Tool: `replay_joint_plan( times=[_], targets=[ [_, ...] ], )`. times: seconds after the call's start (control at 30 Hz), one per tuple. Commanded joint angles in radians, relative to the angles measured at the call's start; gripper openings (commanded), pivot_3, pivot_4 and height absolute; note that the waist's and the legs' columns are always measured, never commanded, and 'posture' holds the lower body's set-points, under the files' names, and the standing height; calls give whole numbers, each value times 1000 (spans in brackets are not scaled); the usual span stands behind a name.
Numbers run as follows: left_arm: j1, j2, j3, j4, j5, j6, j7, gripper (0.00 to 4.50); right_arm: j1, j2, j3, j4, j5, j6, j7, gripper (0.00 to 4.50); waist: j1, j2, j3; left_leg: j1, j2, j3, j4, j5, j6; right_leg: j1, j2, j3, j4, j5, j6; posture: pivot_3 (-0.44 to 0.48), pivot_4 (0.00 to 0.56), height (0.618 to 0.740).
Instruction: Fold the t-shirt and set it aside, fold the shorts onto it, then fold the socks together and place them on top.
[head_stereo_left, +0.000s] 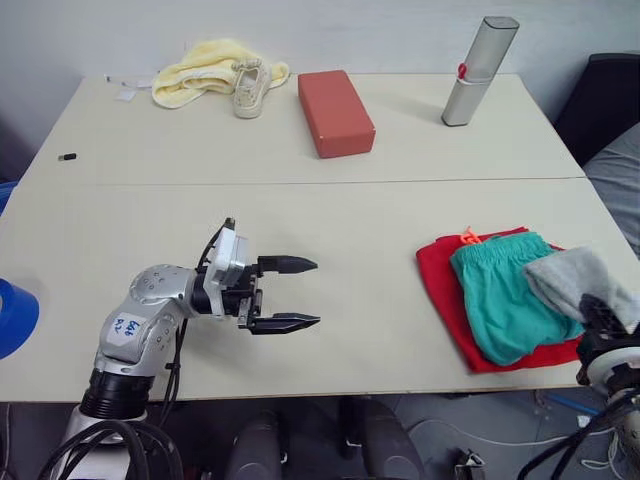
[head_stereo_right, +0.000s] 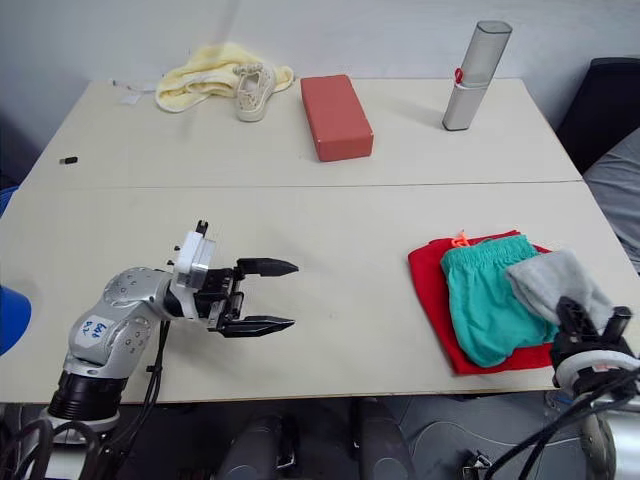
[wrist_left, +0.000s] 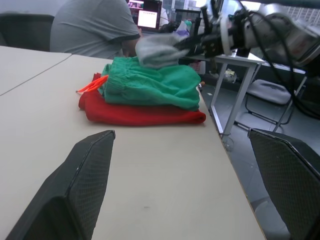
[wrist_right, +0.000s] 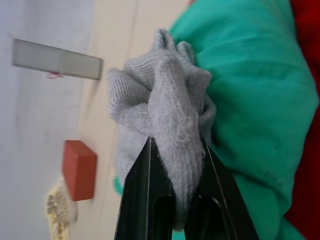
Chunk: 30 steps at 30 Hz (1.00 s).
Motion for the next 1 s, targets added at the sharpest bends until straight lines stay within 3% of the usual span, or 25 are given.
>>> replay_joint_plan(
  times=[0.03,0.13,0.43,0.57,0.6,0.63,0.73,0.77,0.87,0.93,1.0],
  targets=[
    [-20,7,15,-48,-18,-12,11,4459,-77,-10,-10,68,13,91,-40,0,1,1,1,0,0,0,0,0,0,0,0,0,0,0,0,0,150,740],
    [-11,18,22,-55,-16,-12,14,4459,-121,-10,-39,105,13,155,-77,0,1,2,0,0,0,0,-1,0,0,0,0,0,0,0,-1,0,150,740],
    [3,28,23,-61,-14,-14,29,4500,-40,-41,-190,47,13,276,-54,2739,4,2,0,-1,0,0,-1,0,0,0,0,0,0,0,0,0,150,740],
    [-9,52,40,-29,-6,-14,29,4500,89,-117,-290,56,13,385,120,4057,4,3,0,-1,0,-1,-1,-1,1,0,0,-1,-1,-1,0,0,150,740],
    [-13,62,52,-13,-3,-17,30,4500,179,-182,-327,80,13,469,249,4407,6,4,0,-1,0,-1,-1,-2,4,0,0,-1,-1,-1,0,0,150,740],
    [-15,69,60,-3,-2,-19,31,4500,246,-231,-352,101,13,529,347,4485,6,5,0,-1,0,-1,-1,-3,6,0,0,-1,-1,-1,0,0,150,740],
    [-8,106,80,23,12,-26,26,4500,500,-409,-482,166,13,736,670,4485,6,7,-1,0,0,-1,-2,-5,8,1,1,-1,-3,-1,1,0,150,740],
    [-1,122,89,29,28,-39,31,4500,596,-470,-544,123,-116,790,848,4485,5,7,-1,1,0,-1,-3,-5,8,2,1,-1,-4,-1,1,0,150,740],
    [20,168,105,31,48,-55,27,4500,785,-516,-602,-2,-610,575,1413,4485,3,9,-3,2,2,-2,-6,-6,7,9,5,-1,-13,-2,2,0,150,740],
    [42,181,138,29,62,-77,56,4500,795,-527,-574,43,-834,363,1624,4485,3,4,-4,8,7,-5,-7,-7,4,14,12,-3,-22,-2,2,0,150,740],
    [94,201,180,39,128,-164,90,4500,712,-575,-513,73,-966,206,1797,4485,1,3,-3,9,6,-5,-8,-9,4,15,11,-3,-24,-2,2,0,150,740]
  ],
)
